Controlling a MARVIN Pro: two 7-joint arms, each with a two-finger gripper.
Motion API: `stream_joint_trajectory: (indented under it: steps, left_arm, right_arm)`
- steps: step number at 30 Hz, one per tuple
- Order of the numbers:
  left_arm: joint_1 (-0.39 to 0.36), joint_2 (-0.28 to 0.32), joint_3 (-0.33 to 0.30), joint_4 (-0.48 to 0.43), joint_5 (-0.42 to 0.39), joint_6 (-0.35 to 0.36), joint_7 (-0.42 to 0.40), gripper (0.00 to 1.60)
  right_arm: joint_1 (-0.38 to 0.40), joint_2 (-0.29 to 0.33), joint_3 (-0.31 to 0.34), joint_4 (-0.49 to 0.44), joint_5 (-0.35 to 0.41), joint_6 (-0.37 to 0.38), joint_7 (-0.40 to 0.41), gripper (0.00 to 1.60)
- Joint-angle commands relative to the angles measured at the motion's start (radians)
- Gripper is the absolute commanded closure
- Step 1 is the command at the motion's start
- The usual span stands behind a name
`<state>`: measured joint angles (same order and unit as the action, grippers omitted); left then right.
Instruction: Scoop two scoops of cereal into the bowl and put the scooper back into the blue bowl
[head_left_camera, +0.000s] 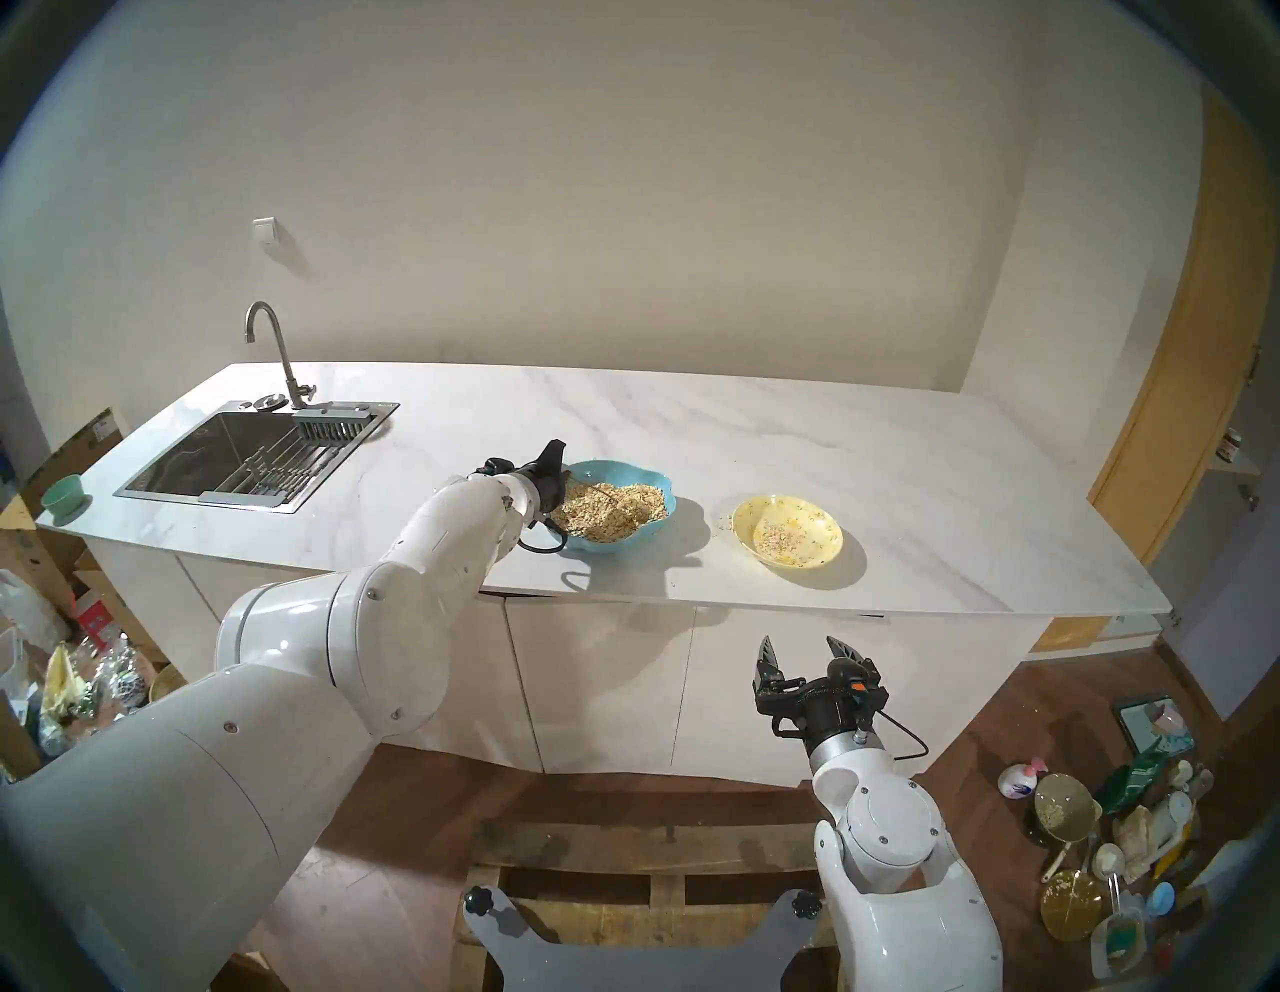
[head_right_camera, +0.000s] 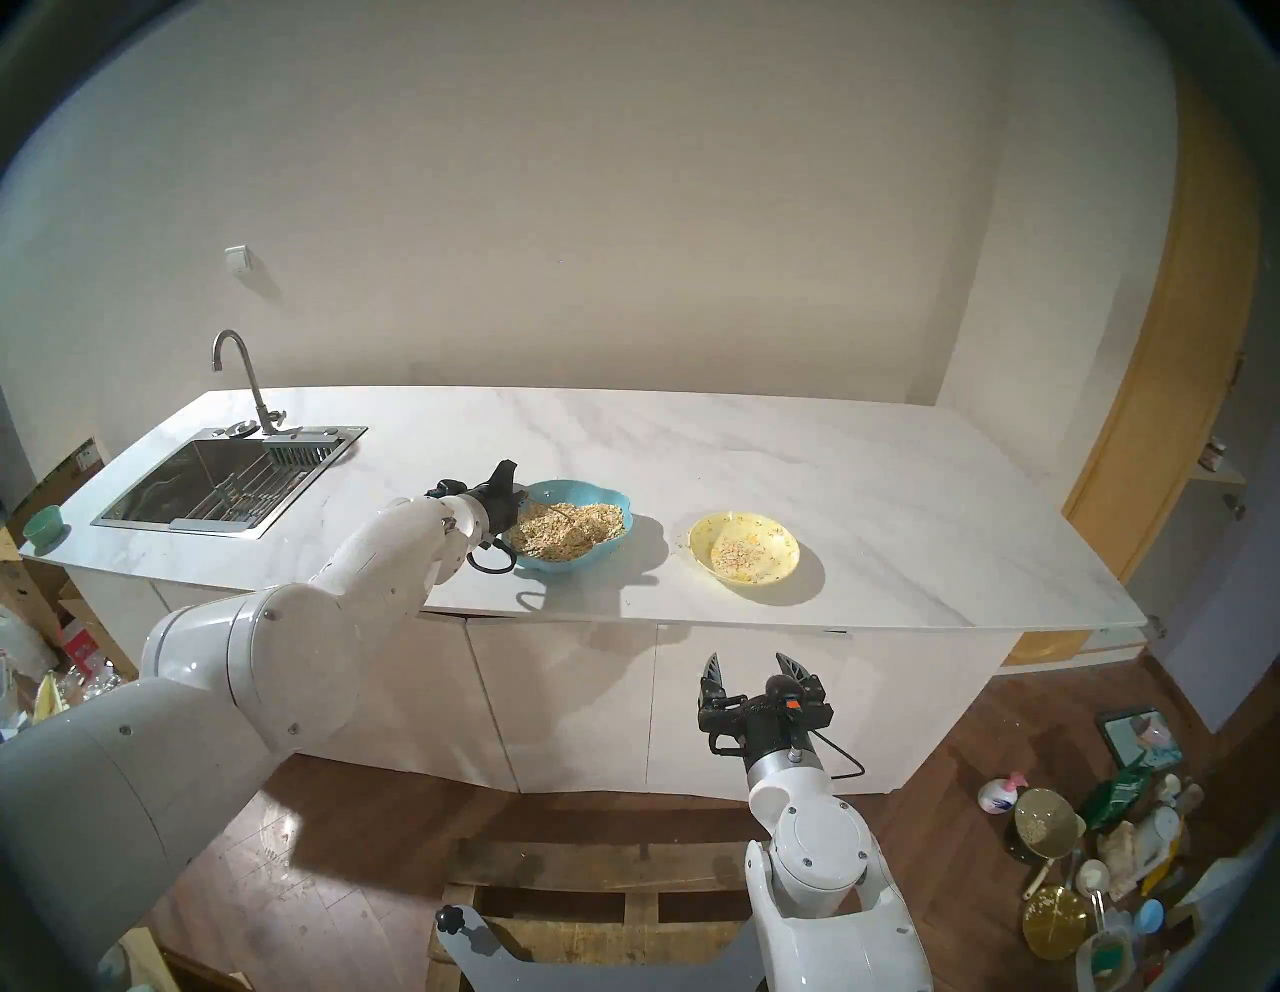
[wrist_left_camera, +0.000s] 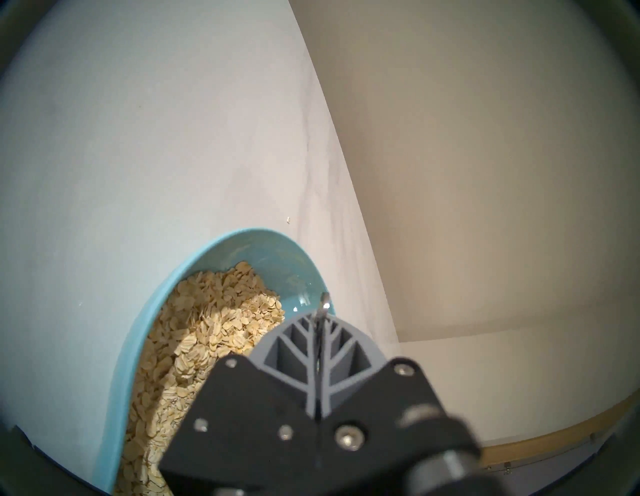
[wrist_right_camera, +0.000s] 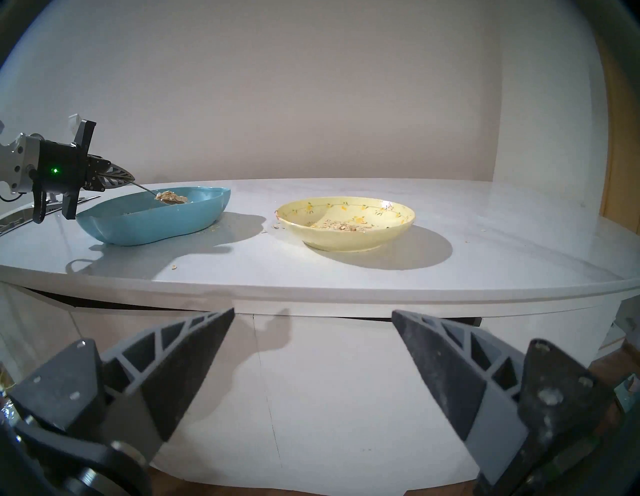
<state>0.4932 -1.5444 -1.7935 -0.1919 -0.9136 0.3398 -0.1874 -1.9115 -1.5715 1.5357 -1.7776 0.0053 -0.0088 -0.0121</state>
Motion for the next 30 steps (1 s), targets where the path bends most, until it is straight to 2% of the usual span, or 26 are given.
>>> stream_joint_trajectory:
  steps: [1, 30]
  left_arm:
    - [-0.061, 0.002, 0.003, -0.024, 0.001, 0.002, -0.016, 1.60]
    - [-0.119, -0.051, 0.053, -0.025, 0.029, -0.006, -0.014, 1.60]
  right_arm:
    - [0.006, -0.001, 0.000, -0.025, 0.000, -0.006, -0.001, 0.00]
    - [0.007, -0.001, 0.000, -0.023, 0.000, -0.006, -0.001, 0.00]
